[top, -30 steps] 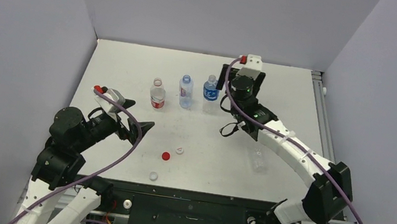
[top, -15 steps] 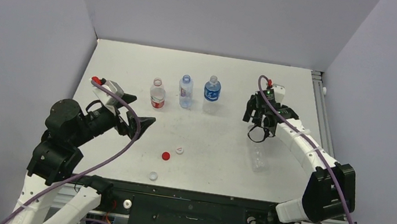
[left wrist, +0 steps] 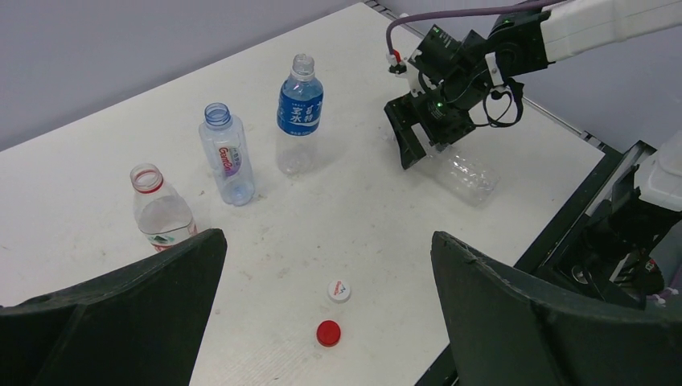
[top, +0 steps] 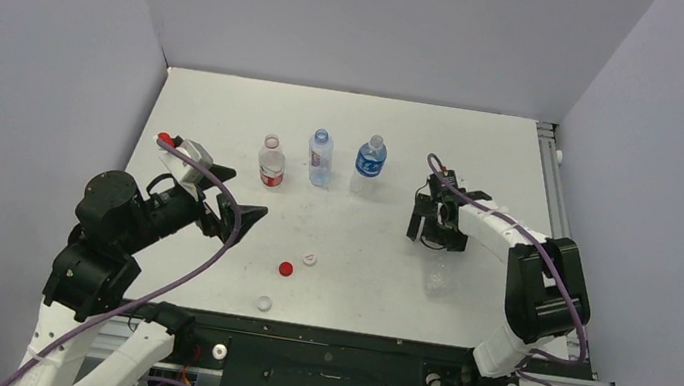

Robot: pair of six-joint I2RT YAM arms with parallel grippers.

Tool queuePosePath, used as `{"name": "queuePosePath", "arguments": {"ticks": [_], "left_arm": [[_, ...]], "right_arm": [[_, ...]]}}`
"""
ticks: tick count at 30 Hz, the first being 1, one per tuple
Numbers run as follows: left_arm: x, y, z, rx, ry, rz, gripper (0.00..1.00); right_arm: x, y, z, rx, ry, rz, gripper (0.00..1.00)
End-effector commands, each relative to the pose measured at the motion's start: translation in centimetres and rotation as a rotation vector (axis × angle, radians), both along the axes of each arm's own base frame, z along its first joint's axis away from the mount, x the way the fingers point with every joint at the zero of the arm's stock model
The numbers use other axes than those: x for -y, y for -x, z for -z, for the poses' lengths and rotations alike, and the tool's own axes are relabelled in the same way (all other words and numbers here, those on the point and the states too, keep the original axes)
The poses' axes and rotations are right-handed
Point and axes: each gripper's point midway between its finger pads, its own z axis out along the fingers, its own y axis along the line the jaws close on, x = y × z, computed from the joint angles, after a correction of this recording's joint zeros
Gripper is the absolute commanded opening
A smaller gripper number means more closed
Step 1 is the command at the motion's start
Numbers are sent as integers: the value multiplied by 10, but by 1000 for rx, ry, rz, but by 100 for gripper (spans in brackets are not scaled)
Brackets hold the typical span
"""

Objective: Unscrew the bottle caps

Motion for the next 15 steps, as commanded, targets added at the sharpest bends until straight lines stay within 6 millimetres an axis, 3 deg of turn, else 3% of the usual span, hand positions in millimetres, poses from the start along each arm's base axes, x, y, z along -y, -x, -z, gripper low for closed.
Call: {"name": "queuePosePath", "arguments": {"ticks": [1, 10, 12, 15], "left_arm": [[5, 10, -14, 0, 28, 43, 97], [10, 13, -10, -17, 46, 72, 96], [12, 14, -13, -17, 54, 83, 97], [16, 16, -13, -30, 67, 107, 96]], "right_arm": [[-12, -9, 4, 30, -70, 12, 74], [-10, -14, -32, 156, -100, 64, 17], [-13, -15, -53, 207, -117, 67, 14], [-26, -15, -107, 343, -182, 42, 17]]}}
